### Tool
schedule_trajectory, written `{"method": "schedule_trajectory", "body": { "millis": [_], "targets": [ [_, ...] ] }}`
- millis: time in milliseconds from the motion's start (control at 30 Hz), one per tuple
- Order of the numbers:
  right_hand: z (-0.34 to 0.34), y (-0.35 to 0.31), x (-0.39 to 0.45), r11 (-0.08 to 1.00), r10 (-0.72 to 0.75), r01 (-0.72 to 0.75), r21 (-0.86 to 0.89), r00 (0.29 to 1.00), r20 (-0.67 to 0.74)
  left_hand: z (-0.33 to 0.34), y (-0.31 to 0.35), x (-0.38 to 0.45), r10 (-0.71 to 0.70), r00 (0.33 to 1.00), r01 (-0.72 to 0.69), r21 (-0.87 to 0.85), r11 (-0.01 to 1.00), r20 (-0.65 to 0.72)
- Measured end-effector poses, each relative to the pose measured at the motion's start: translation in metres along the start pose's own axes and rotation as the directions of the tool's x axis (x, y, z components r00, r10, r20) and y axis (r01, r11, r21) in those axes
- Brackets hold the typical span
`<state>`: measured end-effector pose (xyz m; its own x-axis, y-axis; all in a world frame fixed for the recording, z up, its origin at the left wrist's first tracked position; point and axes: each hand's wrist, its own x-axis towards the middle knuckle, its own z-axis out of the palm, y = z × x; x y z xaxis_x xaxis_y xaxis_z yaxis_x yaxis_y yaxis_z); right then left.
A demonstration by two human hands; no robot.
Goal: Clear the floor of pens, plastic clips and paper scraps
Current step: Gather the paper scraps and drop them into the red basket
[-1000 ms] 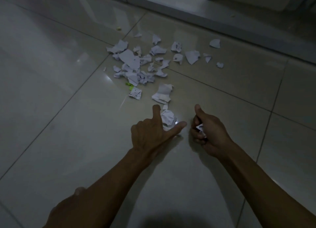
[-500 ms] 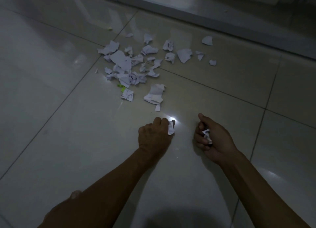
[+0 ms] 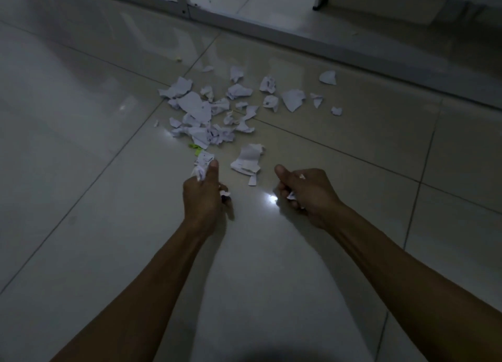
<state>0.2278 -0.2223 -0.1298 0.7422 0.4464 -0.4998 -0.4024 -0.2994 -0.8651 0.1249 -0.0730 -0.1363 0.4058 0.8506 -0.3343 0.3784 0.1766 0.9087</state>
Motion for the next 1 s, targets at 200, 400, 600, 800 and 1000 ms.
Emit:
{"method": "schedule_trajectory", "body": {
  "millis": [200,400,600,800,1000],
  "targets": [
    [0.040,-0.026,0.043,0.574,-0.468,0.327,-0.751,0.883,0.026,-0.028,0.008,0.021,-0.098,0.995,0.094,-0.190,0.977,-0.013],
    [0.056,-0.033,0.054,0.075,-0.438,0.321,-0.944,0.861,0.259,-0.035,0.009,0.033,-0.091,0.996,0.090,-0.163,0.982,0.002],
    [0.062,0.006,0.062,-0.019,-0.543,0.365,-0.931,0.778,0.316,-0.032,0.015,0.041,-0.074,0.997,0.073,-0.152,0.986,-0.006],
    [0.071,0.021,0.070,-0.114,-0.630,0.441,-0.890,0.661,0.408,-0.033,0.041,0.051,-0.033,0.997,0.040,-0.096,0.995,0.077],
    [0.048,-0.023,0.066,0.306,-0.451,0.648,-0.698,0.744,0.493,-0.047,0.113,0.069,-0.036,0.956,0.017,0.066,0.998,0.291]
  ]
}}
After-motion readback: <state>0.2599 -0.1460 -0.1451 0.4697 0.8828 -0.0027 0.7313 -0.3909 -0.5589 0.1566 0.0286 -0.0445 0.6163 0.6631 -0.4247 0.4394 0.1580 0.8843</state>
